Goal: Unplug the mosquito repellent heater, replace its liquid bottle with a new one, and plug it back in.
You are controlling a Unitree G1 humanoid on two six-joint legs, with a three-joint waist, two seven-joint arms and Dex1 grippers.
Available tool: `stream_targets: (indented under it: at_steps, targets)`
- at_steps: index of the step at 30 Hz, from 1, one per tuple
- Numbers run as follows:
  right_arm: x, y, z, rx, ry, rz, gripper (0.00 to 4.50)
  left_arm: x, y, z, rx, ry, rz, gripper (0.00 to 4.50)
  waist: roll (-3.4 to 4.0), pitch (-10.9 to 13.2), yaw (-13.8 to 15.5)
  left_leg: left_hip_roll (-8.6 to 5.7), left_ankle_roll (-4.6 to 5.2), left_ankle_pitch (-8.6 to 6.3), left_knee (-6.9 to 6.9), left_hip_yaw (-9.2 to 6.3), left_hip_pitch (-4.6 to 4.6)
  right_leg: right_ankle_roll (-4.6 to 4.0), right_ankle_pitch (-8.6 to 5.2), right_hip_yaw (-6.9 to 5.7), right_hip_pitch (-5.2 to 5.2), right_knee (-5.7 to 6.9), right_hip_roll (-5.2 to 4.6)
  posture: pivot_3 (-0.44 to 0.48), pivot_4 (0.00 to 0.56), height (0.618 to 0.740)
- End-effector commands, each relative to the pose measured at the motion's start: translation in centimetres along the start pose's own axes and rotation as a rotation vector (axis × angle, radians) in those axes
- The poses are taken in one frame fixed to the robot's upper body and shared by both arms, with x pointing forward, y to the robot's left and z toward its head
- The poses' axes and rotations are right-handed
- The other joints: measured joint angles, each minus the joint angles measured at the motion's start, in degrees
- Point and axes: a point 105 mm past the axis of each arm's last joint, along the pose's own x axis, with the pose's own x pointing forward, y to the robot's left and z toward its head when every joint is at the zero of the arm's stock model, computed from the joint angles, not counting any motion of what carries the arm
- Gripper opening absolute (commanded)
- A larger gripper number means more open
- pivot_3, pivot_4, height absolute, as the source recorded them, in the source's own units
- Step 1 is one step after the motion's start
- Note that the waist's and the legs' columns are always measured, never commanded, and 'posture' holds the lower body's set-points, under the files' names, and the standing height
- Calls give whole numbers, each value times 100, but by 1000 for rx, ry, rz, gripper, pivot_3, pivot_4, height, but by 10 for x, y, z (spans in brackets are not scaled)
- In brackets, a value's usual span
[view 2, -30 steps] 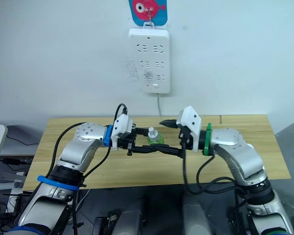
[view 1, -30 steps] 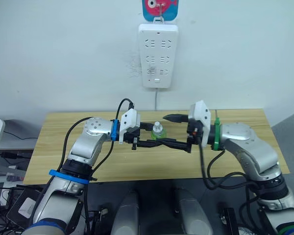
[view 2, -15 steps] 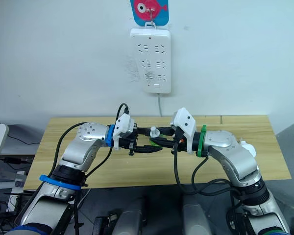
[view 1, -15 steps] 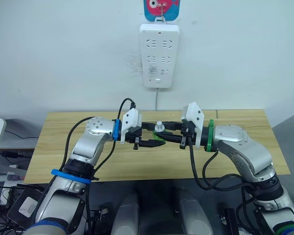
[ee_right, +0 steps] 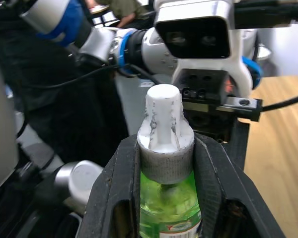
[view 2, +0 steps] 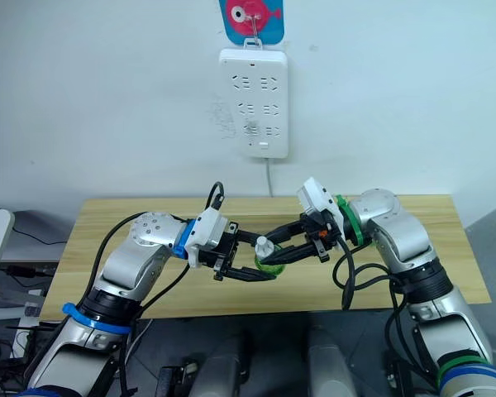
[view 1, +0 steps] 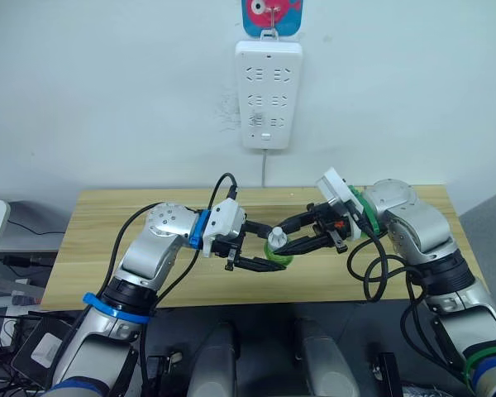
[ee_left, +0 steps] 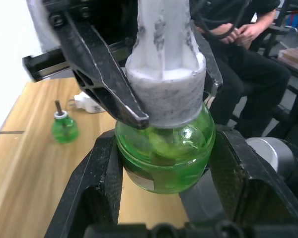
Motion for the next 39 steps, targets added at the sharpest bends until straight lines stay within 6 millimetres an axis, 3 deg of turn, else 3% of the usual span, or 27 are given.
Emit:
stream_targets:
  at_steps: [1,6,10,19,23,26,32,35,39]
  targets:
    - [-12,5,7,-58,2,-19,2747,-1,-1,-1,21,21,1,2199,0,0,12,-2,0,0,1,-1,0,0,0,0,0,0,-2,-56,231,740]
    - [-28,12,-4,-32,54,-111,4461,-12,10,-6,13,42,68,2199,-1,-5,41,-3,0,0,4,-1,0,0,0,-1,1,1,-4,-59,233,740]
    - [-33,8,-5,-43,62,-298,4461,-21,22,-8,10,47,163,2199,-1,-6,25,0,0,0,4,-1,0,0,0,0,0,5,-3,-61,233,740]
    - [14,-14,9,-55,-51,-524,4461,-24,37,-7,25,51,229,2199,-4,-69,2,1,-2,1,0,4,-2,0,0,5,-16,9,-2,-59,226,740]
    - [22,-31,5,-62,-32,-608,4461,-21,41,-6,39,51,225,2199,-6,-85,6,-2,-3,2,1,9,-3,-1,0,5,-16,10,-3,-59,226,740]
    - [20,-35,3,-73,-12,-637,4461,-19,43,-5,41,47,225,2199,-8,-99,27,-3,-4,2,1,9,-3,-1,0,5,-16,9,-4,-59,226,740]
    - [-7,-35,-3,-56,27,-698,4461,-20,39,-7,33,49,217,2199,-8,-102,22,-2,-3,2,0,9,-4,-1,0,4,-17,9,-5,-69,227,740]
    - [-23,-26,-3,-26,38,-690,4461,-23,41,-8,29,54,228,2199,-8,-102,23,-2,-2,1,0,9,-4,-1,0,4,-17,9,-4,-69,231,740]
    - [-25,-3,-4,-14,68,-579,4461,-25,40,-9,27,60,232,2199,-10,-103,27,-4,-2,1,1,11,-5,-1,0,6,-15,8,-6,-70,233,740]
